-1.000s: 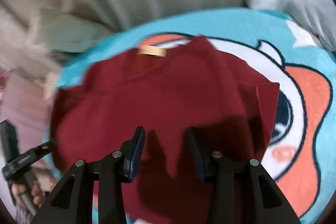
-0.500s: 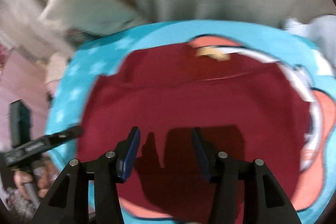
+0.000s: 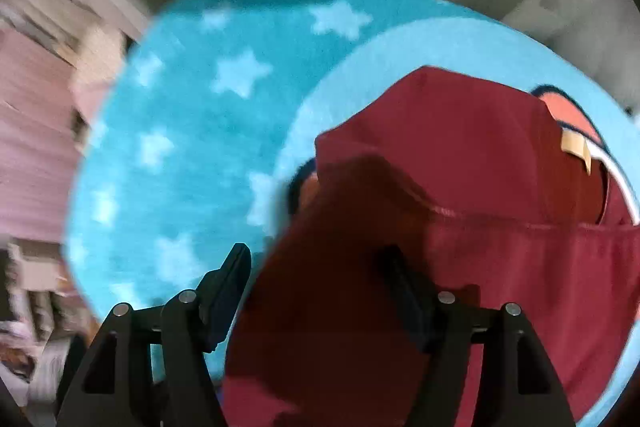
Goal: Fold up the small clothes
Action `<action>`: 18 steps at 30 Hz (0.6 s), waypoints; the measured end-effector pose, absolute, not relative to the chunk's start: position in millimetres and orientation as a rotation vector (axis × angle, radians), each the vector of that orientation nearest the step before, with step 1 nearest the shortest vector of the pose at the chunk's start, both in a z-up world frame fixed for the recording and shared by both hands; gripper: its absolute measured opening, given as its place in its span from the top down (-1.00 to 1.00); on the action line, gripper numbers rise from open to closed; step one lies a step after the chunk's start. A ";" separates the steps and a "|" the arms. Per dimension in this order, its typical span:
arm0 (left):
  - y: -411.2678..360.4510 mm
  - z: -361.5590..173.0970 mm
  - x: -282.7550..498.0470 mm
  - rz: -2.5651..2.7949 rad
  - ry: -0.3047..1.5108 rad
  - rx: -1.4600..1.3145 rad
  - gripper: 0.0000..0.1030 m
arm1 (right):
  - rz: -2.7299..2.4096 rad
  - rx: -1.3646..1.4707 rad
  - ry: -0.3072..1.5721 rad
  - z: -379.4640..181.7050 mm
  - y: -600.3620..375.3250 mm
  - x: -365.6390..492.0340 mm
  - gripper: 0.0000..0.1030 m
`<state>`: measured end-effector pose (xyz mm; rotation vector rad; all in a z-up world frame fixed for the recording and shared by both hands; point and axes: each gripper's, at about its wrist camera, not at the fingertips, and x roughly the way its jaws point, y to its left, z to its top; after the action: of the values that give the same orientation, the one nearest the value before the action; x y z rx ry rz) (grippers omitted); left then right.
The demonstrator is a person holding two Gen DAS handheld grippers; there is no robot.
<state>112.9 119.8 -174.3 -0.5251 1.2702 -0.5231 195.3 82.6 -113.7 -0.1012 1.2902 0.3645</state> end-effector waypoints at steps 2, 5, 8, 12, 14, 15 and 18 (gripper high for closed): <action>122.4 -176.6 114.5 -0.541 1.276 -0.562 0.34 | 0.294 -0.244 1.299 -127.4 96.3 196.5 -0.46; 132.1 -183.2 115.9 -0.546 1.286 -0.666 0.71 | 0.274 -0.356 1.288 -137.5 104.3 190.8 -0.43; 128.7 -178.3 109.7 -0.534 1.268 -0.665 0.71 | 0.281 -0.430 1.254 -136.3 103.6 182.6 -0.08; 120.1 -149.1 100.9 -0.541 1.204 -0.612 0.71 | 0.331 -0.372 1.207 -122.7 86.5 172.2 0.40; 120.3 -125.7 94.0 -0.541 1.158 -0.597 0.68 | 0.387 -0.261 1.172 -105.0 60.1 165.8 0.54; 122.5 -111.4 88.8 -0.537 1.130 -0.612 0.59 | 0.411 -0.207 1.154 -96.3 44.8 163.3 0.57; 128.9 -83.0 68.1 -0.478 1.057 -0.629 0.47 | 0.466 -0.057 1.097 -70.5 -6.6 154.3 0.64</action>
<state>68.1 128.9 -83.0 -0.6287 1.0569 -0.4782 154.3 -6.6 -70.5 -0.0574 1.0970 0.4658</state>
